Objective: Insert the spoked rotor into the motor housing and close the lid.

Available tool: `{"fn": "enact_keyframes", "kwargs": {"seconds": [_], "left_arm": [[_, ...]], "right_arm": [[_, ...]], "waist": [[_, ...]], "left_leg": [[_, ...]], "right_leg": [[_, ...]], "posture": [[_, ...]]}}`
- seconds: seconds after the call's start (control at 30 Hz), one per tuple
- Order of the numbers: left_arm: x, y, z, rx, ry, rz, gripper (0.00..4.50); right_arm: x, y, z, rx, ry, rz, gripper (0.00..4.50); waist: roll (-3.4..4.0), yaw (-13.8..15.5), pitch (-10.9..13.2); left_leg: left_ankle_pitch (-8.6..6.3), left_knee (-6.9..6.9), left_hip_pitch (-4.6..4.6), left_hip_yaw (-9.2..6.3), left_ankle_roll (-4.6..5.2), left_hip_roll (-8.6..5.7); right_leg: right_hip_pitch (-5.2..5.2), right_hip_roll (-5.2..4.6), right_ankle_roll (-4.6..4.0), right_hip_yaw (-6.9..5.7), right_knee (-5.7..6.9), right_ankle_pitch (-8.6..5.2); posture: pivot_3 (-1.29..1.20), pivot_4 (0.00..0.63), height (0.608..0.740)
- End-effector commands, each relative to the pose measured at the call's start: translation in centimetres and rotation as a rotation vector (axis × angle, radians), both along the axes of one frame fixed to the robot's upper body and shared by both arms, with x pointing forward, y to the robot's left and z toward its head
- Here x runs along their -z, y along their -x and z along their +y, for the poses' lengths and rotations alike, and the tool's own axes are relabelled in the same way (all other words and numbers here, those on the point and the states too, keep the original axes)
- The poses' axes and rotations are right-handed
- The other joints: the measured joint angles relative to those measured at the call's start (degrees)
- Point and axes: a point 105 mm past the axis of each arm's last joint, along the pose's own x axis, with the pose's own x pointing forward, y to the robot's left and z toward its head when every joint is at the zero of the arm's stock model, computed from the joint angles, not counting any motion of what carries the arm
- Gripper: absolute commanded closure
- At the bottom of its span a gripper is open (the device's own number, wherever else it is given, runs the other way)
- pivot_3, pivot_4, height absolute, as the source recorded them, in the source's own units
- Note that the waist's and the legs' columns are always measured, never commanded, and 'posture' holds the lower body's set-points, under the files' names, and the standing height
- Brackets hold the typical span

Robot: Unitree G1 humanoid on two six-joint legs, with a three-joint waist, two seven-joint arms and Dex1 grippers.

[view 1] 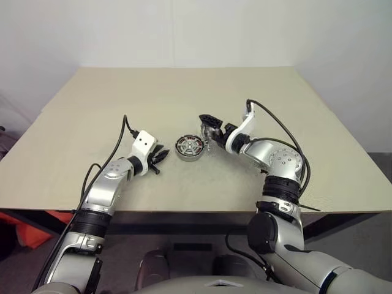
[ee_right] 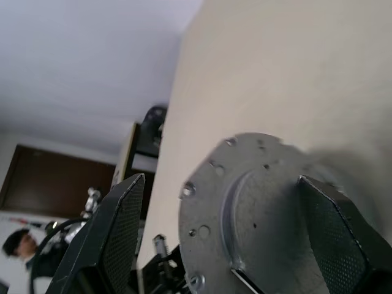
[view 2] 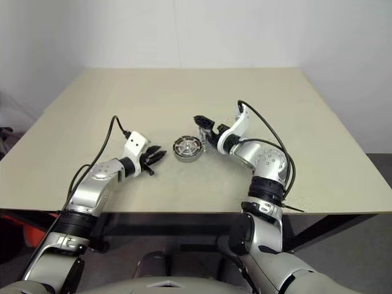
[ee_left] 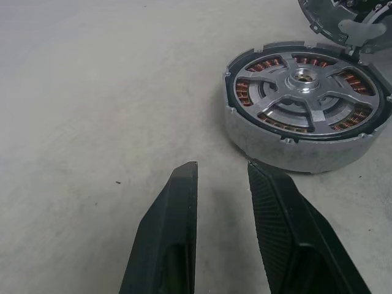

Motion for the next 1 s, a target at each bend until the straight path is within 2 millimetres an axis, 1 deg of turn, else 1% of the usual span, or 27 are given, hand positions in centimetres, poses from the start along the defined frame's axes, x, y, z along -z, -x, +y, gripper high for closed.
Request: {"fn": "enact_keyframes", "kwargs": {"seconds": [0.03, 0.13, 0.23, 0.37, 0.47, 0.53, 0.63, 0.7, 0.83, 1.0], "left_arm": [[-1.6, -0.3, 0.1, -0.004, -0.005, -0.065, 3.12], [-1.6, -0.3, 0.4, -0.013, -0.006, -0.066, 3.12], [-1.7, -0.3, 0.8, -0.021, -0.007, -0.068, 3.12], [-1.9, -0.3, 1.1, -0.031, -0.001, -0.072, 3.12], [-2.3, -0.5, 1.4, -0.03, 0.007, -0.091, 3.12], [-2.6, -0.6, 1.4, -0.018, 0.023, -0.093, 3.12], [-3.1, -0.6, 1.6, 0.007, 0.038, -0.095, 3.12], [-3.3, -0.7, 1.8, 0.013, 0.038, -0.095, 3.12], [-3.5, -0.9, 2.5, 0.005, 0.031, -0.095, 3.12], [-3.2, -0.5, 2.4, 0.005, 0.036, -0.087, 3.12]], "right_arm": [[-2.0, 0.3, 2.0, -0.063, -0.009, -0.071, 0.02], [-1.6, 0.4, 2.4, -0.075, 0.017, -0.073, 0.02], [-1.6, 0.3, 2.3, -0.065, 0.053, -0.103, 0.02], [-1.6, 0.1, 2.0, -0.052, 0.181, -0.224, 0.02], [-1.4, 0.7, 2.4, -0.136, 0.321, -0.377, 0.02], [-0.6, 1.0, 2.7, -0.198, 0.44, -0.469, 0.02], [1.1, 0.7, 2.7, -0.258, 0.645, -0.59, 0.02], [1.8, 0.7, 3.1, -0.304, 0.721, -0.655, 0.02], [2.9, 0.7, 4.3, -0.364, 0.785, -0.717, 0.02], [3.6, 0.2, 5.4, -0.378, 0.811, -0.749, 0.02]], "waist": [[0.0, 0.0, 0.0], [0.0, 0.0, 0.0], [0.0, 0.0, 0.0], [0.0, 0.1, 0.0], [-0.01, 0.1, 0.0], [-0.01, 0.1, 0.0], [-0.01, 0.1, 0.0], [-0.01, 0.0, 0.0], [-0.02, -0.1, 0.0], [-0.02, -0.2, 0.0]], "left_leg": [[0.0, -0.01, 0.0, 0.0, 0.0, 0.0], [0.0, -0.05, 0.0, 0.0, 0.0, 0.0], [0.0, -0.09, 0.0, 0.0, 0.0, 0.0], [0.0, -0.15, -0.04, 0.0, 0.0, 0.0], [-0.01, -0.15, -0.13, -0.01, 0.02, -0.01], [-0.02, -0.15, -0.15, -0.01, 0.03, 0.0], [-0.02, -0.16, -0.15, -0.01, 0.04, 0.01], [-0.03, -0.16, -0.15, -0.01, 0.04, 0.01], [-0.04, -0.14, -0.15, -0.01, 0.07, 0.01], [-0.08, -0.09, -0.18, -0.01, 0.14, 0.02]], "right_leg": [[0.0, 0.0, 0.0, 0.0, -0.01, 0.0], [-0.01, 0.0, 0.0, 0.0, -0.03, 0.0], [-0.01, 0.0, 0.01, 0.0, -0.08, 0.0], [0.0, 0.0, 0.01, -0.01, -0.16, 0.0], [0.0, 0.0, 0.02, -0.03, -0.25, 0.02], [0.0, 0.0, 0.02, -0.04, -0.29, 0.02], [0.0, 0.01, 0.01, -0.06, -0.3, 0.02], [0.0, 0.01, -0.13, -0.06, -0.3, 0.1], [0.0, 0.01, -0.27, -0.07, -0.29, 0.18], [0.0, 0.01, -0.39, -0.07, -0.29, 0.25]], "posture": [[0.0, 0.0, 0.74], [0.0, 0.0, 0.74], [0.0, 0.0, 0.74], [0.0, 0.0, 0.74], [0.0, 0.0, 0.74], [0.0, 0.0, 0.74], [0.0, 0.0, 0.74], [0.0, 0.0, 0.74], [0.0, 0.0, 0.74], [0.0, 0.0, 0.74]]}}
